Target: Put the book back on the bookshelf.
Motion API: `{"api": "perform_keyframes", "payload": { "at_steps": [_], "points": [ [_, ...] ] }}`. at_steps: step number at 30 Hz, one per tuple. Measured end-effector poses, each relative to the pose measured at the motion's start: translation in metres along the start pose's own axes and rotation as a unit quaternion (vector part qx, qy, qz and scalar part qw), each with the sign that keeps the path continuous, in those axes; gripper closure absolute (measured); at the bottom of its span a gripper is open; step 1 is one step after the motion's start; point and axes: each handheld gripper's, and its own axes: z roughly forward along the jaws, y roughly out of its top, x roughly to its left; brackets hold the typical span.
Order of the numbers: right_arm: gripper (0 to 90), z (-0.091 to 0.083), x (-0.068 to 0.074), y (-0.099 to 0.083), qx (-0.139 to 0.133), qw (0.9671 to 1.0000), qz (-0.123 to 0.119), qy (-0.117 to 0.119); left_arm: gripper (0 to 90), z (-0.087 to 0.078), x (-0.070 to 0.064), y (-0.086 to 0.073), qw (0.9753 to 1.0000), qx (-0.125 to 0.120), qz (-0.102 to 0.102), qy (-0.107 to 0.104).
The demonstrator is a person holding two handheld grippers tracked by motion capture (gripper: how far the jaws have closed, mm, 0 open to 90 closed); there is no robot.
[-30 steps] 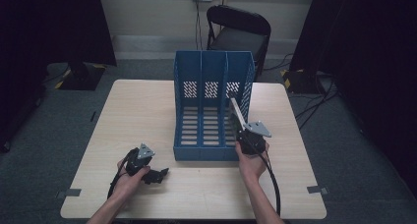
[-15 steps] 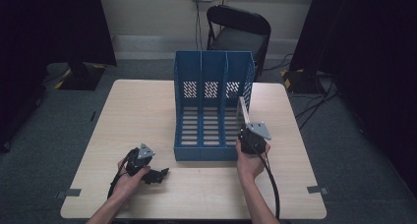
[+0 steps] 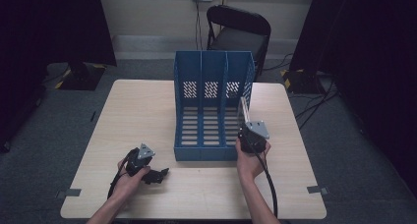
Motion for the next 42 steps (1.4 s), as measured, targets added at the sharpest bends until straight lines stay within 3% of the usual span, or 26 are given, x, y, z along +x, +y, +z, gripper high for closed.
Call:
{"api": "perform_keyframes", "payload": {
  "at_steps": [2, 7, 12, 15, 22, 27, 42],
  "points": [
    [68.5, 0.003, -0.004, 0.004, 0.016, 0.9997, 0.001, 0.019, 0.0, 0.0, 0.0, 0.0, 1.0, 0.0, 0.0, 0.0],
    [69.5, 0.008, -0.005, 0.011, 0.036, 0.9987, 0.008, 0.035, 0.0, 0.0, 0.0, 0.0, 1.0, 0.0, 0.0, 0.0],
    [68.9, 0.012, -0.007, 0.016, 0.049, 0.9981, 0.015, 0.035, 0.0, 0.0, 0.0, 0.0, 1.0, 0.0, 0.001, 0.001],
    [75.1, 0.014, -0.007, 0.019, 0.056, 0.9977, 0.012, 0.035, 0.0, 0.0, 0.0, 0.0, 1.0, 0.0, 0.001, 0.001],
    [76.8, 0.014, -0.003, 0.017, 0.046, 0.9987, 0.008, 0.018, 0.0, 0.0, 0.0, 0.0, 1.0, 0.0, 0.001, 0.001],
    [76.9, 0.013, -0.001, 0.015, 0.034, 0.9992, 0.021, -0.001, 0.0, 0.0, 0.0, 0.0, 1.0, 0.0, 0.001, 0.001],
    [76.1, 0.013, -0.001, 0.014, 0.033, 0.9994, 0.015, 0.0, 0.0, 0.0, 0.0, 0.0, 1.0, 0.0, 0.0, 0.0]
  ]
}}
